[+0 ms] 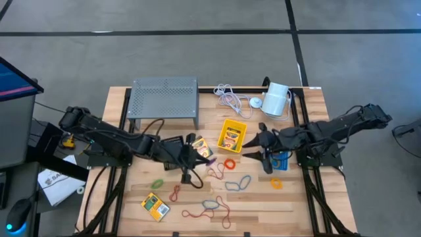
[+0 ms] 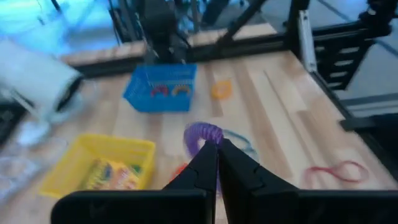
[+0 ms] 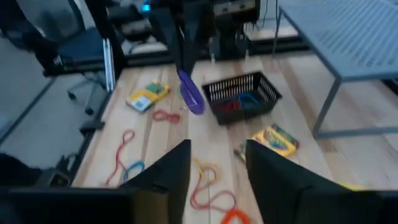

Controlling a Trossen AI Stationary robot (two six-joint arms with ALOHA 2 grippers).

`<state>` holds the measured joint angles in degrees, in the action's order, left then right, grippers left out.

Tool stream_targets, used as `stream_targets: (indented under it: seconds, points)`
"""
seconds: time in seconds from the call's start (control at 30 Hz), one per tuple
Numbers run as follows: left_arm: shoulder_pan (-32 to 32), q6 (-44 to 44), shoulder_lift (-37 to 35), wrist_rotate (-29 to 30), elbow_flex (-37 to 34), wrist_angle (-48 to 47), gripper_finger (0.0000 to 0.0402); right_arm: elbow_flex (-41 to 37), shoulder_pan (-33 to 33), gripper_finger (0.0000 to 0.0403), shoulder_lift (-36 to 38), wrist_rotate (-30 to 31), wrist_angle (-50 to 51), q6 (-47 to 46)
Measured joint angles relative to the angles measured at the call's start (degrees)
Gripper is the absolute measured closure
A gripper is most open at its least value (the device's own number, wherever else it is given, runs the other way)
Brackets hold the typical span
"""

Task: Pick & Place Office Desk Supplies
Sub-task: Put the violet rubber band into the black bin

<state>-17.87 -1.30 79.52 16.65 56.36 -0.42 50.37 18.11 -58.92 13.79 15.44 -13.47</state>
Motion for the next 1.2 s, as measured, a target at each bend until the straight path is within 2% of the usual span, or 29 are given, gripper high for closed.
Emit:
stream_targets:
  seconds: [0.17,0.3,0.57,0.73,0.87,1.07,1.2]
  points:
    - [1.26,-5.19,0.41,0.16,0.00,6.22,0.0401,0.00,-1.96,0.0186,-0.50,-0.62,-4.96,-0.50]
    - [2.86,-6.23,0.47,-0.47,0.00,7.40,0.0401,-0.01,-3.37,0.0165,-1.52,-0.46,-8.05,-2.86]
    - [4.46,-6.32,0.49,-0.59,0.00,7.98,0.0401,-0.02,-4.59,0.0184,-8.29,-0.46,-11.04,-1.07]
    - [5.22,-6.21,0.49,-3.37,0.02,8.48,0.0401,0.00,-5.62,0.0196,-12.66,-0.48,-16.16,0.92]
    - [5.20,-5.92,0.49,-3.60,0.02,8.43,0.0401,0.00,-6.53,0.0198,-14.64,-0.90,-18.05,2.01]
    - [5.21,-5.84,0.49,-3.62,0.02,8.30,0.0401,0.00,-7.42,0.0200,-17.10,-4.93,-21.82,2.97]
    - [5.21,-5.88,0.49,-3.62,0.02,8.26,0.0401,0.00,-7.41,0.0206,-17.66,-4.95,-23.05,3.04]
